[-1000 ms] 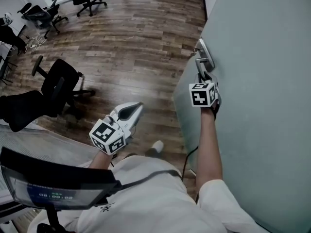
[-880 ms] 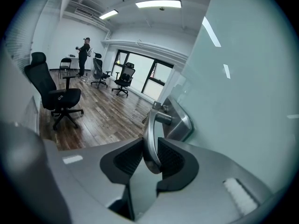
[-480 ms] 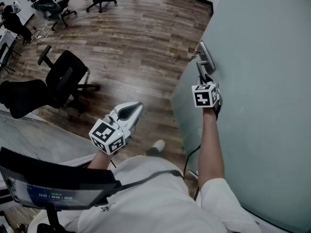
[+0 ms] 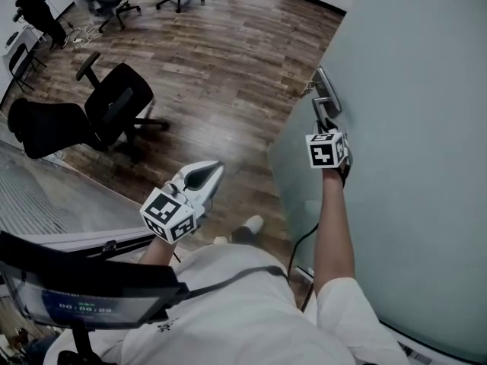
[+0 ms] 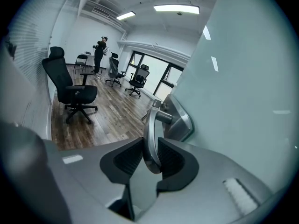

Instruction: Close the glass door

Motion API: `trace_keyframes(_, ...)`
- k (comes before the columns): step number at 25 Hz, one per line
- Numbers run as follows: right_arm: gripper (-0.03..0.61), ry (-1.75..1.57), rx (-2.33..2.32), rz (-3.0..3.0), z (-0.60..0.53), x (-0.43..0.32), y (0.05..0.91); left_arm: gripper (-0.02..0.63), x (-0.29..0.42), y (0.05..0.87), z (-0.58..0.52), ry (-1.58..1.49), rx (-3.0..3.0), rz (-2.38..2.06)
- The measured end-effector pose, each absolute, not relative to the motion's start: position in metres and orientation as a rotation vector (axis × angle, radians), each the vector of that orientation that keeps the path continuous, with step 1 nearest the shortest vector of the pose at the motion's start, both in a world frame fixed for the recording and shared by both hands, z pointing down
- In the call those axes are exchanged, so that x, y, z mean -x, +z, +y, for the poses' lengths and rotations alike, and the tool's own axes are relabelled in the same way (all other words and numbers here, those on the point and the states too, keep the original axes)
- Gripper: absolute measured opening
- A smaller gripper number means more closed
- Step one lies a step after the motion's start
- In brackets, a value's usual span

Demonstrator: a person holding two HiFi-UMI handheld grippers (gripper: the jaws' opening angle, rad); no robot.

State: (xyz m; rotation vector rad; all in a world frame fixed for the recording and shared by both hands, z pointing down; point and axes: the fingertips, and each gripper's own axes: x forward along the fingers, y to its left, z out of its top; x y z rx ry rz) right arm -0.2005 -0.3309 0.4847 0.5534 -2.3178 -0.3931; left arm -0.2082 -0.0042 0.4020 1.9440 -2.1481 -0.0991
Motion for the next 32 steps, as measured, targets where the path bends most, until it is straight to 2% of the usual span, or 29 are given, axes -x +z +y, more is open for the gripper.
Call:
trace_keyframes(7, 0.101, -0.447, -0.517, -2.329, -0.264, 0.198, 0.491, 0.006, 0.191, 0.412, 0.062, -0.121, -1.952, -2.173)
trace_keyframes(32, 0.101, -0.501, -0.36, -2.337, -0.222, 0.244, 0.511, 0.005, 0.191, 0.424, 0.104, -0.137, -1.78, -2.284)
